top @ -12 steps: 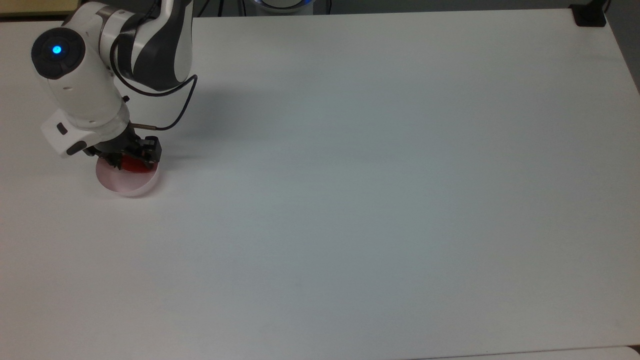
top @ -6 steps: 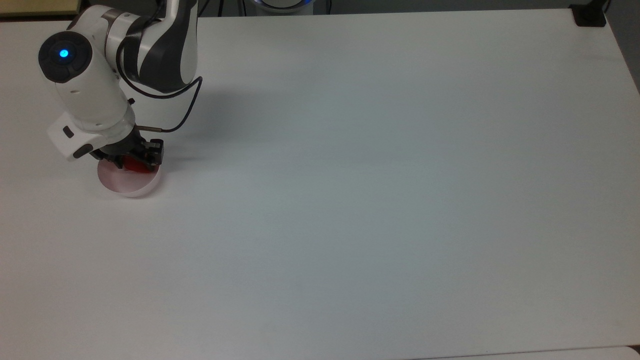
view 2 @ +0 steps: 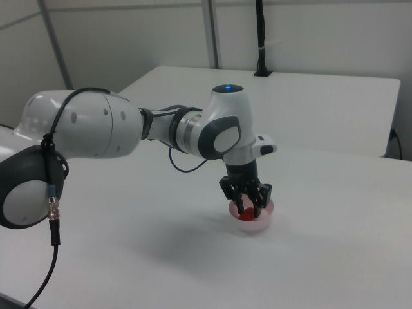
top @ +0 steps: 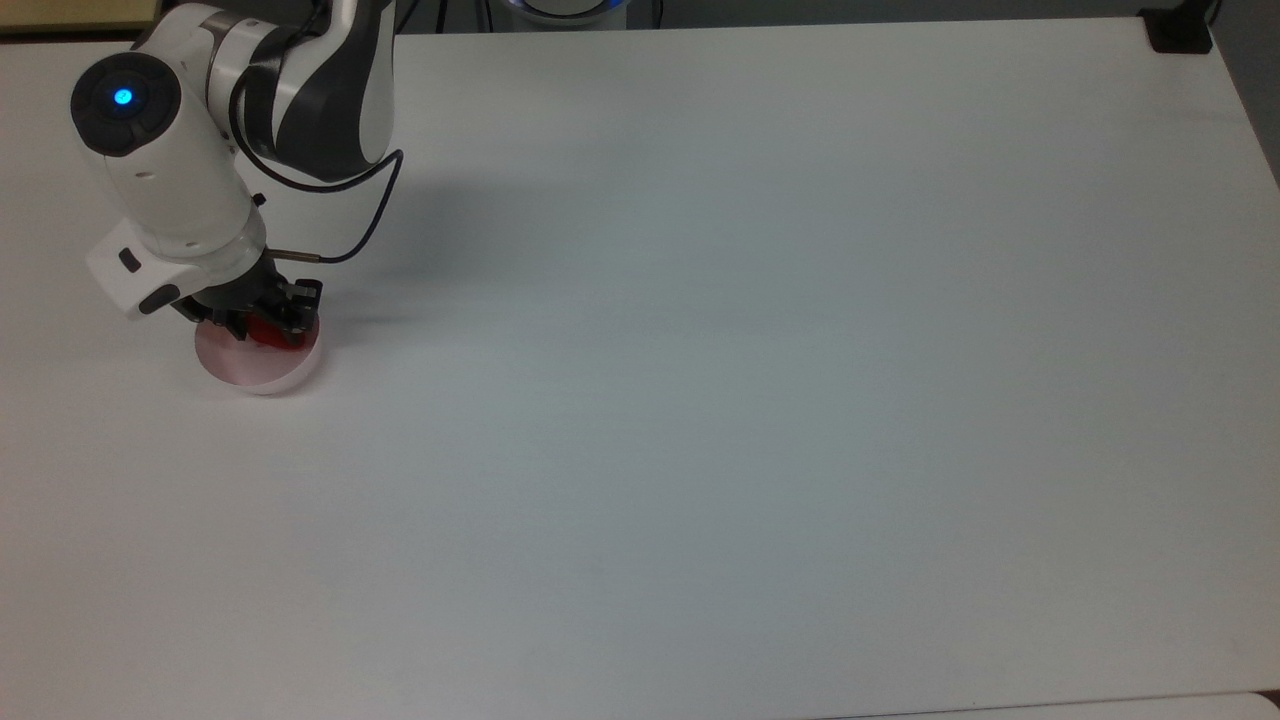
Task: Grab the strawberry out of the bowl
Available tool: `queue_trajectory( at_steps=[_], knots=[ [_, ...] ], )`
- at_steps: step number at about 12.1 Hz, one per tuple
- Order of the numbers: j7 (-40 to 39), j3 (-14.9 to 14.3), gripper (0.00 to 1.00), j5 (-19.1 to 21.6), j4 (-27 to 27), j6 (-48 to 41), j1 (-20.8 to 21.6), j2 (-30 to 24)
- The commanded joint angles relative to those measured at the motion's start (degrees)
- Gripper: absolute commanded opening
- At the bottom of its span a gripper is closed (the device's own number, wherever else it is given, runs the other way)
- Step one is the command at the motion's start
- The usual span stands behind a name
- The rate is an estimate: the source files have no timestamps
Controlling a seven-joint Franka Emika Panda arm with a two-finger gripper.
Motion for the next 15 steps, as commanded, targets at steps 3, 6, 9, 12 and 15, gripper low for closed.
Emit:
queue_trajectory(
  at_steps=[3, 6, 9, 12, 15],
  knots=[
    [0.73, -0.48, 0.47, -0.03, 0.70, 0.99, 0.31, 0.32],
    [0.73, -0.48, 0.47, -0.12, 0.70, 0.82, 0.31, 0.23],
    [0.56, -0.48, 0.53, -0.38, 0.44, 0.99, 0.31, 0.50],
    [0.47, -0.48, 0.65, -0.56, 0.17, 1.08, 0.22, 0.85],
    [0.38, -0.56, 0.68, -0.74, 0.17, 1.08, 0.22, 1.81]
  ],
)
